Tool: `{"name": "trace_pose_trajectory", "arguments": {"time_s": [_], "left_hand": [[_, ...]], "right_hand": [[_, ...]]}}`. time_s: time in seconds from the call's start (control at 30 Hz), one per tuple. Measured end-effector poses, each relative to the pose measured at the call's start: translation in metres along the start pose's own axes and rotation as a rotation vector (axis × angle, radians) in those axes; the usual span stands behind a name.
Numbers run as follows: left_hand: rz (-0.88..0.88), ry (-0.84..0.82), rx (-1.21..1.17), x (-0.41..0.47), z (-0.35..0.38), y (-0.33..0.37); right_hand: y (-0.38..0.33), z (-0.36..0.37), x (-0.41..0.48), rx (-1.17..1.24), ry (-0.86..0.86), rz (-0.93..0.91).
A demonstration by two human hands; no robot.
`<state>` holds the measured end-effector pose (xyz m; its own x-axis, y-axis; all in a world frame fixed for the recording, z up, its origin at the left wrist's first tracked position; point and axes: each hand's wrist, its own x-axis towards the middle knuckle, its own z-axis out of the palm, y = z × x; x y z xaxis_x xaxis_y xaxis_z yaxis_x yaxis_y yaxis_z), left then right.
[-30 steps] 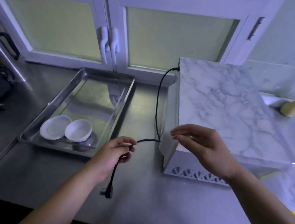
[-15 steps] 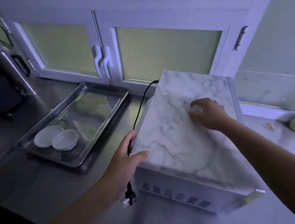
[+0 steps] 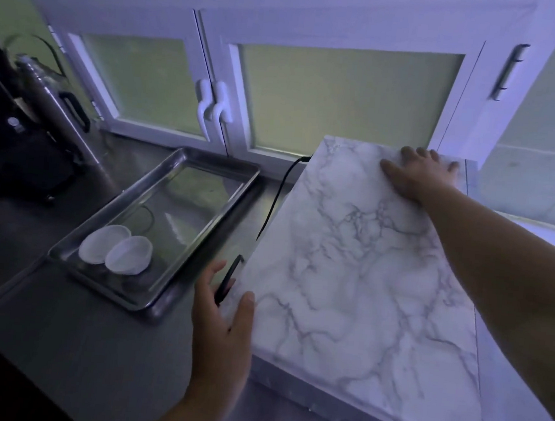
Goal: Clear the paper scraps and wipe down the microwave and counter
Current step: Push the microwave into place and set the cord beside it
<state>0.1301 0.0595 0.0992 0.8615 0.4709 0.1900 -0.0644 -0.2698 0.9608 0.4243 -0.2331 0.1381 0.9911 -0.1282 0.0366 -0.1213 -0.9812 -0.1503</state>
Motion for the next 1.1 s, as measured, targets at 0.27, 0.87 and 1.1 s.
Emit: {"name": "trace_pose_trajectory", "arguments": {"time_s": [0.27,0.87,1.1], "left_hand": [[0.047,0.106,0.03,0.008,0.011,-0.01],[0.075,-0.16,0.068,0.204,-0.017,-0.046],[0.152,-0.338,0.099,0.288,-0.002,-0.048]], "right_hand": [[0.003,-0.004,0.025,-0.081,-0.023,0.01],[0.028,-0.009,-0.039,-0.049,-0.017,0.269],[0.02,-0.009,-0.119,-0.017,0.013,0.447]]}}
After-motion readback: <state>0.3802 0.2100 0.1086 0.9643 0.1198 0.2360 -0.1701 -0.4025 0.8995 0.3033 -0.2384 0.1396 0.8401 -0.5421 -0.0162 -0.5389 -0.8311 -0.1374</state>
